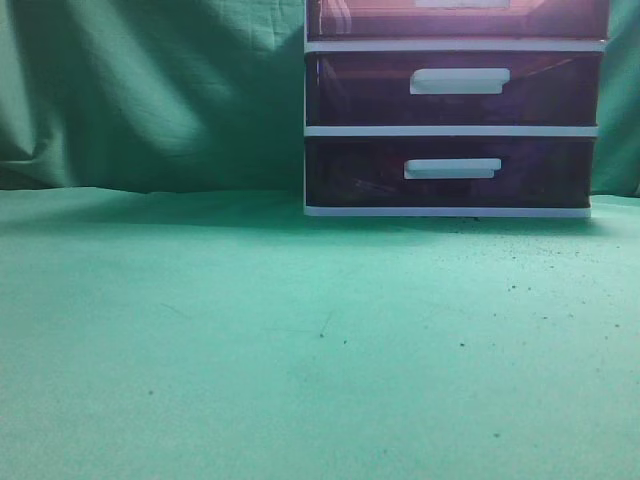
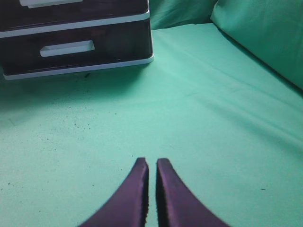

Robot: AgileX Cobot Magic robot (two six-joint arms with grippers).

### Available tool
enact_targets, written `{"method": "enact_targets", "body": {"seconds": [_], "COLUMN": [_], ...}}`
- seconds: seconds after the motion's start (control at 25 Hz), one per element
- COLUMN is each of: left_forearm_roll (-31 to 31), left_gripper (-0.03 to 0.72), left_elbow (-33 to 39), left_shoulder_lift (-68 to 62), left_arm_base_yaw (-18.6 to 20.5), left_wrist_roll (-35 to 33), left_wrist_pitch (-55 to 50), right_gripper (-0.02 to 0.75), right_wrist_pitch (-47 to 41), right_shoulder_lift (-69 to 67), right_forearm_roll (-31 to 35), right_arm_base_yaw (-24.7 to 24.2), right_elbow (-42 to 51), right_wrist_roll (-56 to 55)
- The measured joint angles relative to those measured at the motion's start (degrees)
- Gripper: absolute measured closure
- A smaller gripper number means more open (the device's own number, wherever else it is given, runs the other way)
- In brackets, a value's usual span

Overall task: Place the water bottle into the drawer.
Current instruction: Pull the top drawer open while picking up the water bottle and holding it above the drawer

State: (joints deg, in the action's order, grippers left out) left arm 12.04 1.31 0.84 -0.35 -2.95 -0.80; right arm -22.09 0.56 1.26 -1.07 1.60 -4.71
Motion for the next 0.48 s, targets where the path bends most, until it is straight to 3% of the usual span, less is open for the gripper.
{"method": "enact_targets", "body": {"seconds": [0.16,0.24,0.36,0.48], "left_forearm_roll": [5.49,3.93,-1.46,-2.57], "left_gripper": [0.622,0.622,0.622,0.622], "left_elbow": [0.0,-0.63,-7.15,-14.87], "left_shoulder_lift": [0.0,0.0,-0.84,-5.42], "left_arm_base_yaw": [0.0,0.0,0.0,0.0], "left_wrist_roll": [10.71,13.59,14.67,14.93], "left_wrist_pitch": [5.51,6.19,-1.97,-10.73], "right_gripper": [0.69,0.69,0.69,0.69], "right_wrist_pitch": [0.0,0.0,0.0,0.0], "right_shoulder_lift": [0.0,0.0,0.0,0.0], "right_forearm_roll": [0.0,0.0,0.0,0.0], "right_arm_base_yaw": [0.0,0.0,0.0,0.0], "right_elbow": [0.0,0.0,0.0,0.0], "right_wrist_roll": [0.0,0.0,0.0,0.0]}}
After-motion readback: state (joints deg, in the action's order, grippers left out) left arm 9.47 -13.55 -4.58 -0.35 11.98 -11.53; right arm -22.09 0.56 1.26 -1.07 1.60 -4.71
